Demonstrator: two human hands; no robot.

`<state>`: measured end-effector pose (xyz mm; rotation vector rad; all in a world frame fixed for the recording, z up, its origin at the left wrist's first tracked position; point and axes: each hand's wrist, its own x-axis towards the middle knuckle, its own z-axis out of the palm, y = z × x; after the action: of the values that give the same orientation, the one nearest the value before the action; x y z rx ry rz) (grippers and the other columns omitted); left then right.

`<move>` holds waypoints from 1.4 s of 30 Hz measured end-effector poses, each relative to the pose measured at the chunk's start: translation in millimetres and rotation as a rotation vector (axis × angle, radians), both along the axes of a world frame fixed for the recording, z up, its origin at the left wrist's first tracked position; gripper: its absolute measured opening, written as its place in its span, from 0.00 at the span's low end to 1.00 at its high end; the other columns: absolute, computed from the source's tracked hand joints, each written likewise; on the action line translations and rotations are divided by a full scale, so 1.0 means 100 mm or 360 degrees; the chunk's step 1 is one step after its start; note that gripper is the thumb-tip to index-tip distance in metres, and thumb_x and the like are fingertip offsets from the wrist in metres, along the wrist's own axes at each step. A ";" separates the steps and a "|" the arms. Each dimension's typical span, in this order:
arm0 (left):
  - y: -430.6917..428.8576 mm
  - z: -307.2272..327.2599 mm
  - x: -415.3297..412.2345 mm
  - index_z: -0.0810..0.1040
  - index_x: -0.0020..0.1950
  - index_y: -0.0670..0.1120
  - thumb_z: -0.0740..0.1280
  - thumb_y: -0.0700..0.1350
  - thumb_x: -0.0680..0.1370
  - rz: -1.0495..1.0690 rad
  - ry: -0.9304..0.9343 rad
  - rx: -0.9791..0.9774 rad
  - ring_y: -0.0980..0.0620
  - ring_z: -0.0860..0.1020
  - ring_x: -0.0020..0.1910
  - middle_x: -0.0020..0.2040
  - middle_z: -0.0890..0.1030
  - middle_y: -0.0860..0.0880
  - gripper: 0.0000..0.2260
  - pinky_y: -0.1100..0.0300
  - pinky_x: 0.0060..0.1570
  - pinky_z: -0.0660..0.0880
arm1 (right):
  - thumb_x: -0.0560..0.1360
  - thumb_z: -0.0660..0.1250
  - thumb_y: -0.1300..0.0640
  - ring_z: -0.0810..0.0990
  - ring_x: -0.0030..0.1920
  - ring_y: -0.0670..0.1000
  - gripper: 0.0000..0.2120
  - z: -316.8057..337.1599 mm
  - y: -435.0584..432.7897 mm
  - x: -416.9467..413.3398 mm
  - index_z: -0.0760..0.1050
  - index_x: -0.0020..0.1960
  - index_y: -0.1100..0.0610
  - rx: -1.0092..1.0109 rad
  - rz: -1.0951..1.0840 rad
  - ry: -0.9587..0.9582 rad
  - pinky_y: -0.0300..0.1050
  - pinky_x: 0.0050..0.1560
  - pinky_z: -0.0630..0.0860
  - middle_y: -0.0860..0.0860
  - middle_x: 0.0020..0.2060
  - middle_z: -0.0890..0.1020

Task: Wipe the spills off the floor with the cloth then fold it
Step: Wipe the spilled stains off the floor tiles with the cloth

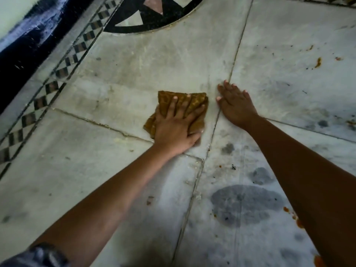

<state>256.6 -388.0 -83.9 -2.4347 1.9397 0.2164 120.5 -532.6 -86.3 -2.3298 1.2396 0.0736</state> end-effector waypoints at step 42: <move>-0.08 0.92 -0.57 0.75 0.65 0.46 0.63 0.48 0.79 0.0808 0.1747 -0.0361 0.45 0.76 0.57 0.60 0.78 0.44 0.15 0.57 0.54 0.71 | 0.81 0.50 0.46 0.48 0.76 0.49 0.28 0.91 0.81 -1.66 0.48 0.77 0.54 -0.0049 -0.0369 -0.0050 0.46 0.74 0.44 0.52 0.77 0.51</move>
<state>199.7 -396.3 8.1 -3.2841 1.4637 1.7268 -45.2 -451.6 4.6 -2.1873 1.4945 -0.0611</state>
